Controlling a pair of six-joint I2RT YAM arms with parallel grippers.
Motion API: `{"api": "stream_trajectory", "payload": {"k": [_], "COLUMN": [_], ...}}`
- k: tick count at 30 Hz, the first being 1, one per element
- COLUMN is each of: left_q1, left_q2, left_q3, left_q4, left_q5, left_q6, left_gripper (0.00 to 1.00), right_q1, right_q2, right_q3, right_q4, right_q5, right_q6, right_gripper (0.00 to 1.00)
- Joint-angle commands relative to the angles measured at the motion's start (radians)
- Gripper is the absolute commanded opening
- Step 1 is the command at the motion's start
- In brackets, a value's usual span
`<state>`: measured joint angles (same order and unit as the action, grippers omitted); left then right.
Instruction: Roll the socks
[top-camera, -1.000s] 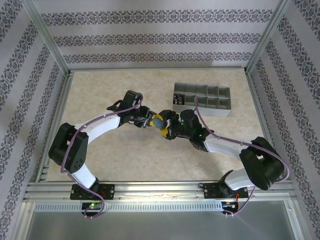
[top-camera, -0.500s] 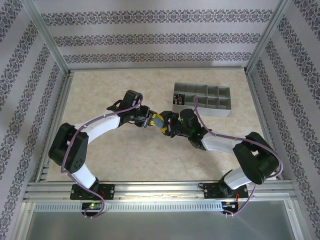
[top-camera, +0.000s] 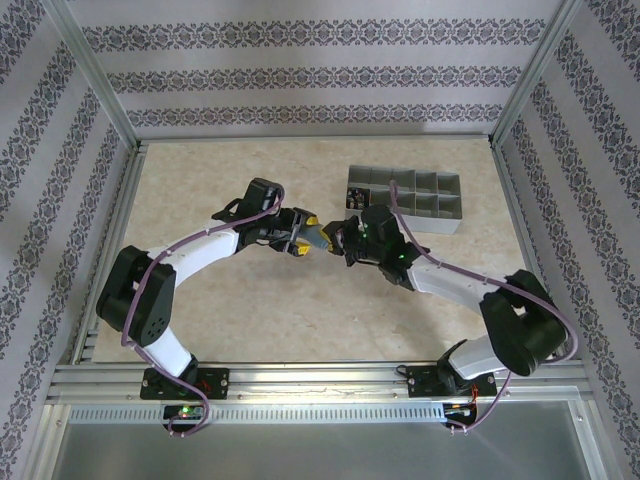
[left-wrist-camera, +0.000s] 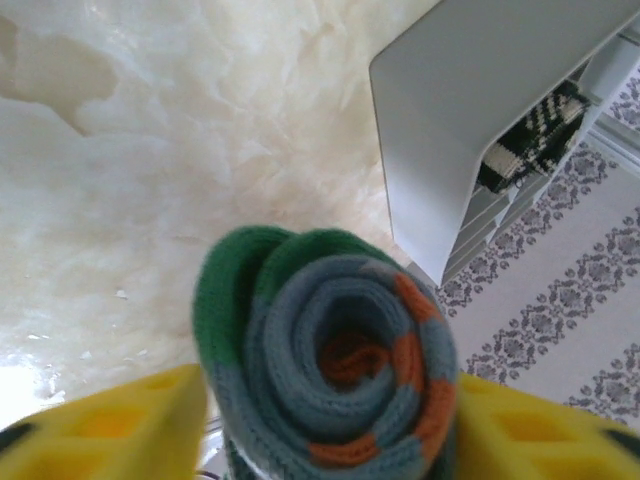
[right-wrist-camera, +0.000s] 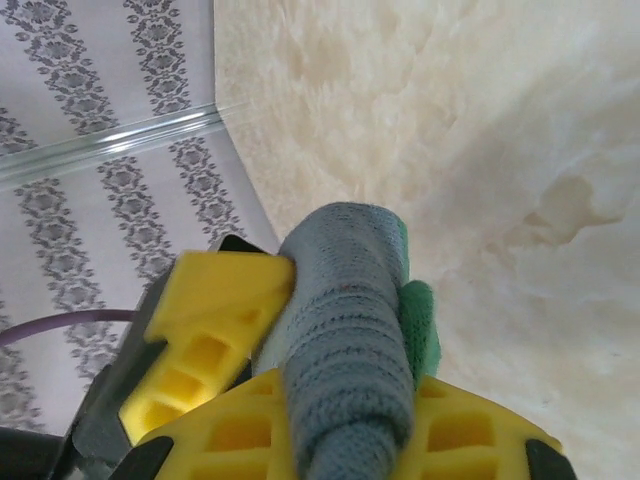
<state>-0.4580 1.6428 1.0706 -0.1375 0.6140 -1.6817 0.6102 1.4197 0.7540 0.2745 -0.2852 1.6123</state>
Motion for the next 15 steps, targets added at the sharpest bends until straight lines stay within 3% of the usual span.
{"api": "stream_trajectory", "payload": {"k": [1, 5, 8, 12, 15], "left_q1": [0.000, 0.013, 0.016, 0.015, 0.016], "left_q2": [-0.054, -0.117, -0.170, -0.273, -0.340], "left_q3": [0.033, 0.105, 0.170, 0.148, 0.108], "left_q4": [-0.025, -0.194, -0.304, -0.313, -0.306], "left_q5": [-0.020, -0.142, -0.232, -0.290, -0.302], "left_q6": [0.034, 0.178, 0.329, 0.466, 0.523], "left_gripper": [0.70, 0.77, 0.77, 0.74, 0.71], "right_q1": [-0.017, -0.094, -0.189, -0.292, -0.351], "right_q2": [-0.093, -0.167, -0.183, -0.104, -0.008], "right_q3": [0.070, 0.136, 0.267, 0.481, 0.611], "right_q4": [-0.218, -0.447, -0.693, -0.978, -1.101], "right_q5": [0.076, 0.106, 0.137, 0.217, 0.247], "right_q6": [-0.180, -0.343, -0.590, -0.903, -1.050], "right_gripper": [0.00, 0.00, 0.00, 0.00, 0.00]}}
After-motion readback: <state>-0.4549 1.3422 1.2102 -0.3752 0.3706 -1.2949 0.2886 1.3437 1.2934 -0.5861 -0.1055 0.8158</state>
